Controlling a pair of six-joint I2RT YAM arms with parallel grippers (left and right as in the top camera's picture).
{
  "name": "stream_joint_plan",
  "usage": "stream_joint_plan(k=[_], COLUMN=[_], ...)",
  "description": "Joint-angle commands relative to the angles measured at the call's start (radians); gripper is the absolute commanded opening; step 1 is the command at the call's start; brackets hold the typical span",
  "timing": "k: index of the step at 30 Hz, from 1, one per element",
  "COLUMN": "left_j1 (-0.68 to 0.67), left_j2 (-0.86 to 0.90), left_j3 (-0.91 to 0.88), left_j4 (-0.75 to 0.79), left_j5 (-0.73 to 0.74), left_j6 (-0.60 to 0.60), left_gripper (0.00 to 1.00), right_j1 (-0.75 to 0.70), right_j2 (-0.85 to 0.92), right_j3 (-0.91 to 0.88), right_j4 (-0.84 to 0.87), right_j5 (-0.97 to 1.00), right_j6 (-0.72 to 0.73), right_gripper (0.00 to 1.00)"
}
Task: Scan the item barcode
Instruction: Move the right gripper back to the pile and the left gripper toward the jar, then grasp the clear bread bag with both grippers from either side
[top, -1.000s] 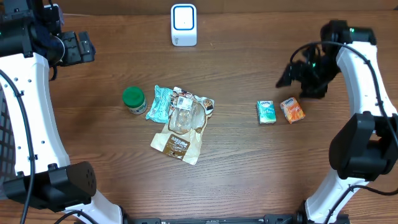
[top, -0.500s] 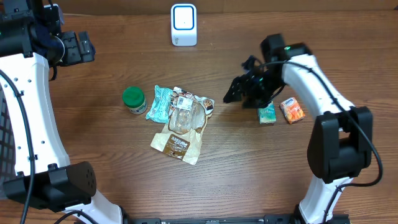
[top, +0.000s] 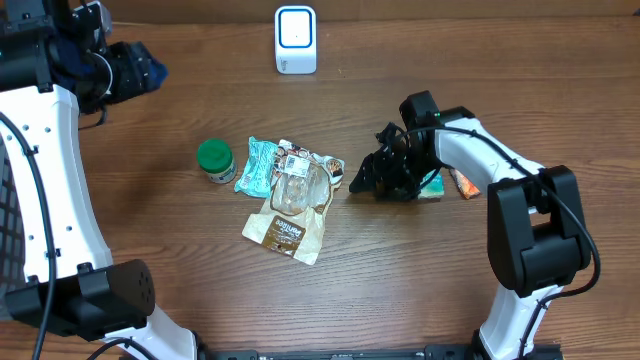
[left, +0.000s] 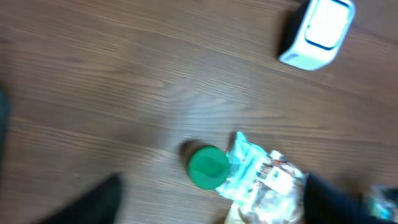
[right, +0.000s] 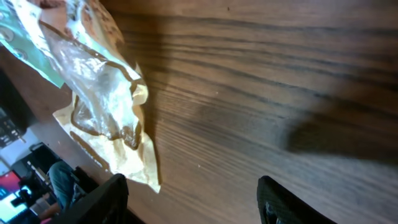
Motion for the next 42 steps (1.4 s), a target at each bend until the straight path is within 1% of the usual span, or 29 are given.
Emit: stream_joint_plan(k=[1, 5, 10, 12, 14, 18, 26, 30, 34, 37, 39, 42], left_j1=[-0.033, -0.093, -0.185, -0.222, -0.262, -0.318, -0.344, -0.357, -0.387, -0.403, -0.407, -0.406], left_j2=[0.024, 0.03, 0.03, 0.03, 0.03, 0.03, 0.031, 0.035, 0.043, 0.051, 0.072, 0.103], left_j3=[-0.038, -0.137, -0.306, -0.375, -0.462, -0.62, -0.859, -0.911, -0.916, -0.917, -0.917, -0.917], left_j4=[-0.01, -0.006, 0.044, 0.076, 0.13, 0.26, 0.484, 0.542, 0.579, 0.603, 0.633, 0.645], left_j5=[0.101, 0.11, 0.219, 0.222, 0.236, 0.263, 0.274, 0.278, 0.255, 0.2, 0.2, 0.184], left_j6=[-0.052, -0.024, 0.127, 0.145, 0.166, 0.169, 0.174, 0.193, 0.197, 0.169, 0.164, 0.122], left_gripper=[0.04, 0.04, 0.04, 0.04, 0.04, 0.04, 0.04, 0.04, 0.04, 0.04, 0.04, 0.04], right_j1=[0.018, 0.061, 0.112, 0.121, 0.129, 0.134, 0.133, 0.134, 0.134, 0.134, 0.134, 0.135], right_j2=[-0.008, -0.008, -0.008, -0.008, -0.008, -0.008, -0.008, -0.008, -0.008, -0.008, -0.008, -0.008], right_j3=[-0.05, -0.108, -0.154, -0.156, -0.159, -0.172, -0.217, -0.217, -0.217, -0.217, -0.217, -0.217], right_j4=[0.097, 0.218, 0.339, 0.347, 0.352, 0.378, 0.454, 0.46, 0.46, 0.46, 0.46, 0.46], right_j5=[-0.046, -0.043, -0.015, -0.001, 0.002, 0.01, 0.01, 0.01, 0.01, 0.01, 0.01, 0.009], right_j6=[0.048, 0.145, 0.293, 0.328, 0.36, 0.403, 0.452, 0.454, 0.454, 0.454, 0.454, 0.455], right_gripper=[0.61, 0.61, 0.61, 0.61, 0.61, 0.6, 0.58, 0.58, 0.57, 0.57, 0.56, 0.56])
